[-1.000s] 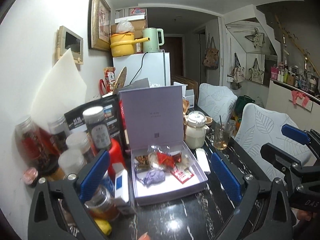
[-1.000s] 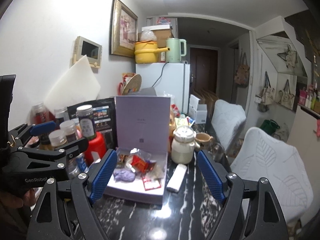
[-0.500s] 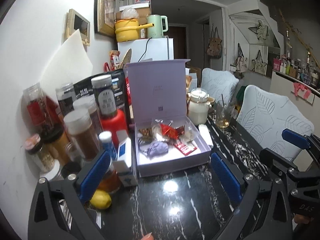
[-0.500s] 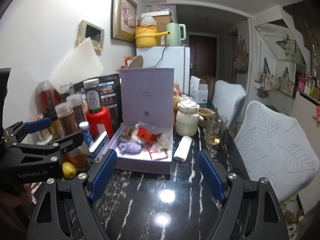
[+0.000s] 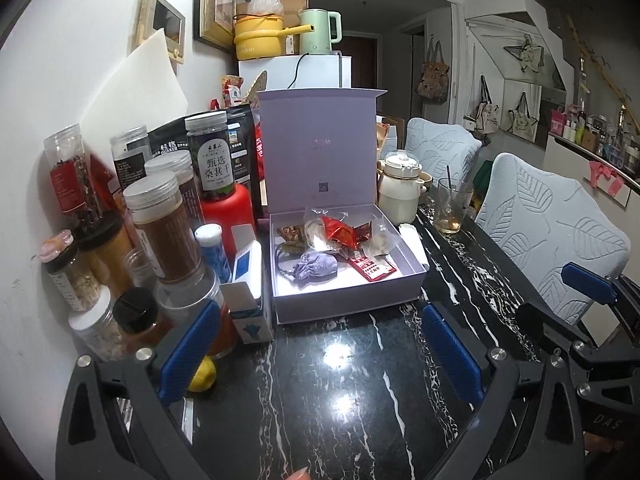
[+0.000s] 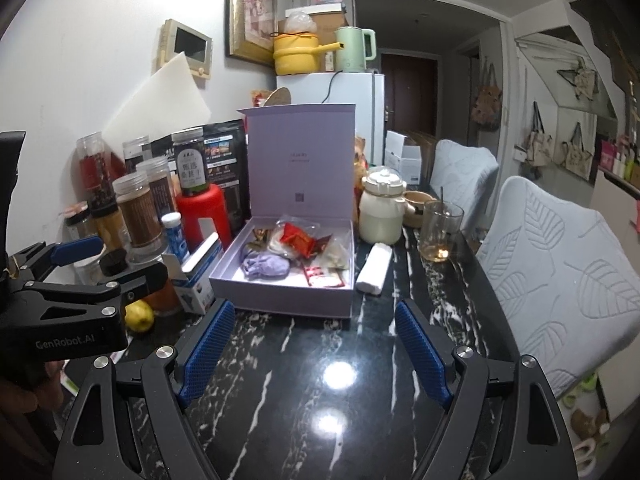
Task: Organize soft objects
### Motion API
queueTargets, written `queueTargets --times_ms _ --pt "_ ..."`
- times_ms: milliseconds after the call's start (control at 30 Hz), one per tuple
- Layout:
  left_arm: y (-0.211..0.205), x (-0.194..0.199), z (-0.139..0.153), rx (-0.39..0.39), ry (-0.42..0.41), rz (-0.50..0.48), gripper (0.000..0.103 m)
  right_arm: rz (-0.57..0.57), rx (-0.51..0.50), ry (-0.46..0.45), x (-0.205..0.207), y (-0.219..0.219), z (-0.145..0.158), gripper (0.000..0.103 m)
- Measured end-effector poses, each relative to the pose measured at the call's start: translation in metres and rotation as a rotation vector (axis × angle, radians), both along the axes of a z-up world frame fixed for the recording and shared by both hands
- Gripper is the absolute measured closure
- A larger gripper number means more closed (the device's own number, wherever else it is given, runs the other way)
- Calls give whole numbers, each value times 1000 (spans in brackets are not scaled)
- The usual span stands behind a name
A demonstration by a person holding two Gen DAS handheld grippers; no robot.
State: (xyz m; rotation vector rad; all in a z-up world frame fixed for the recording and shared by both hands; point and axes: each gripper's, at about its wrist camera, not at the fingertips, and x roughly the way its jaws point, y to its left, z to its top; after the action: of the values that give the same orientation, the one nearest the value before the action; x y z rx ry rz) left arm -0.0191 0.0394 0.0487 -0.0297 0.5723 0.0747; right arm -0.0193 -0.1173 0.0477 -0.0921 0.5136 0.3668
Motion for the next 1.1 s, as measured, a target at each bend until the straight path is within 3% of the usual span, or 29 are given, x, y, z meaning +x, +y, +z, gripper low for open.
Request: queueTargets --times_ms 1100 --pt "-7 6 -12 -19 53 -33 1 -28 -15 37 4 -8 -10 20"
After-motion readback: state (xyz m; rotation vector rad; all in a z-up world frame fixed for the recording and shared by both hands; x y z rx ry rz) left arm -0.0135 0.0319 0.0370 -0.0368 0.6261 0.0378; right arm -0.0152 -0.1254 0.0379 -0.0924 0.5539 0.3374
